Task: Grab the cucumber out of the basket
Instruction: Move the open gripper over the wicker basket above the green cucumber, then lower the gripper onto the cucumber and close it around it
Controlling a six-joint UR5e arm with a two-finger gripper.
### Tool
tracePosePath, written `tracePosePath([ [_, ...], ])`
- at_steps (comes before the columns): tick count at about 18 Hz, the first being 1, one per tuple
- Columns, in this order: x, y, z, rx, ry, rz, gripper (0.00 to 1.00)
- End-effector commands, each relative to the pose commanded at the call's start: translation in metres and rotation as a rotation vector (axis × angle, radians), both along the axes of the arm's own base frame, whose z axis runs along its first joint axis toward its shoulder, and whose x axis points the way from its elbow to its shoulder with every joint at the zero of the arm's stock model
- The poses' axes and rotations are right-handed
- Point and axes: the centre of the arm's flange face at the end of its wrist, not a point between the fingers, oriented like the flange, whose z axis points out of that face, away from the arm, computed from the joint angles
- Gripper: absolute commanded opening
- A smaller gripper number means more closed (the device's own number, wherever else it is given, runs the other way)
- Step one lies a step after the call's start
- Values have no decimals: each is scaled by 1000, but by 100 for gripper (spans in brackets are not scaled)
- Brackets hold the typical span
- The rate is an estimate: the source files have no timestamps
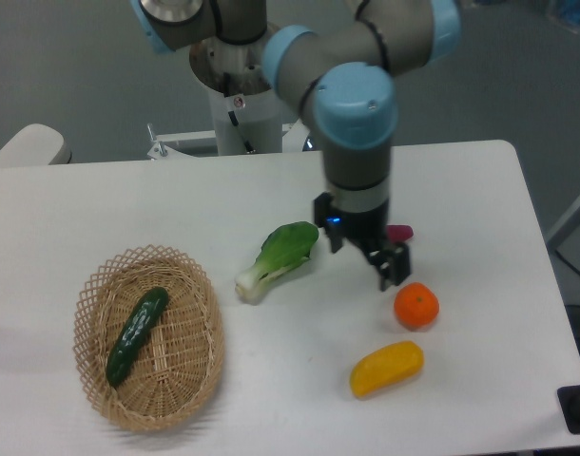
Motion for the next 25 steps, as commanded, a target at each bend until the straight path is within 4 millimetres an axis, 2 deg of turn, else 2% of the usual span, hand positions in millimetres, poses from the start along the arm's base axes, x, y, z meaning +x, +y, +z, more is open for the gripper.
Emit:
tracePosePath([
  [3, 38, 23, -3, 24, -24, 105, 100],
  [6, 85, 47, -20, 25, -62, 182, 100],
  [8, 106, 59, -35, 21, -91, 251, 100],
  [12, 134, 83, -62, 41, -122, 423, 100],
  [14, 149, 95, -84, 71, -128, 502, 100],
  [16, 163, 104, -102, 116, -124, 521, 100],
  [18, 183, 107, -127, 97, -125, 496, 100],
  [19, 187, 109, -135, 84, -124, 489, 100],
  [25, 211, 117, -150, 61, -135, 441, 100],
])
